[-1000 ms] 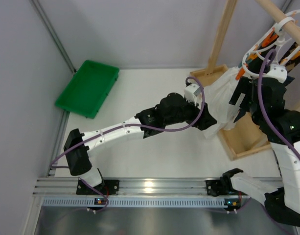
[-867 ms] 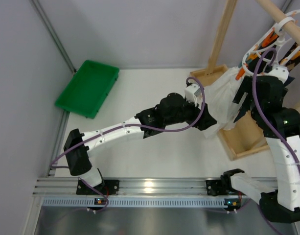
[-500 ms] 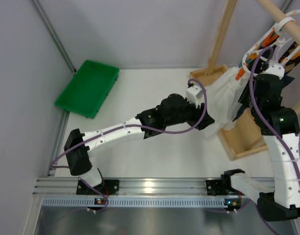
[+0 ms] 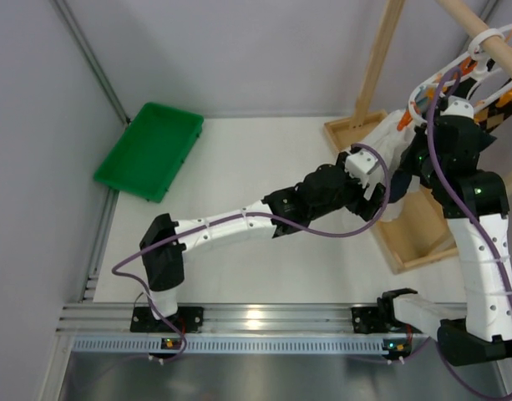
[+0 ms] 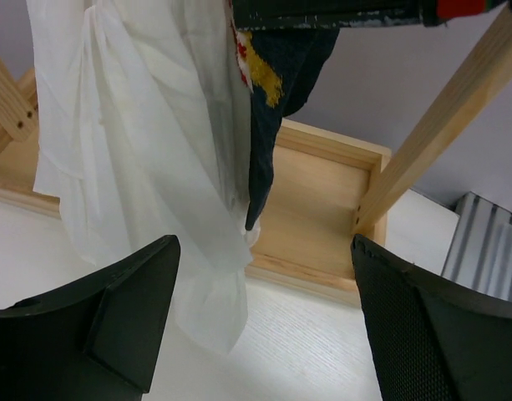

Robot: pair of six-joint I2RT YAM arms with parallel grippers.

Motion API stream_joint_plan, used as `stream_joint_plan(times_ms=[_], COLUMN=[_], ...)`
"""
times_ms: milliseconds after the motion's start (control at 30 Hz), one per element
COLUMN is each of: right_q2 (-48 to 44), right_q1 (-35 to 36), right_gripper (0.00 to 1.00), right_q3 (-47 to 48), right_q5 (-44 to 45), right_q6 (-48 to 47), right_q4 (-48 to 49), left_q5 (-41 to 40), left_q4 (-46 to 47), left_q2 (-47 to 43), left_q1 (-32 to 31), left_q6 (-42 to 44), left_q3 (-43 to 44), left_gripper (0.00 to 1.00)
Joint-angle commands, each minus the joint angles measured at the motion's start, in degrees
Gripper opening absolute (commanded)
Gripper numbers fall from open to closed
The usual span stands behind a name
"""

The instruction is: Remove the socks clipped to the hanger

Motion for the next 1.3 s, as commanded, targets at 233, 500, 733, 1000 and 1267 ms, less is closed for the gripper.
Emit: stream_joint_plan(times_ms=[233,500,733,1000,1267], right_q2=[-1.1,-1.3,-1.6,-0.9,1.6], right_q1=[-0.8,-0.8,-0.9,-0.9,-0.8], right_gripper=[0.0,0.0,0.02,0.77,0.72], right_q3=[5.0,6.2,8.9,16.7,24.4], right_q5=[-9.8,-14.4,-16.4,-7.4,-6.9], right_q6=[3.4,5.1,5.0,1.8,-1.8], right_q4=[-2.9,-3.7,-5.0,-8.5,-8.5], left_q5=[1.5,3.4,4.9,3.7,6.2], left_q4=[5.9,6.9,6.8,6.7,6.5], left_q2=[4.7,7.3,10.1,6.4,3.6], left_q1=[0.1,0.1,1.8,2.1,2.2], left_q6=[9.6,11.4,8.1,5.5,0.1], left_q3=[8.3,11.9,13.8,10.8,7.1], left_gripper=[0.85,0.73,0.17,0.0,0.0])
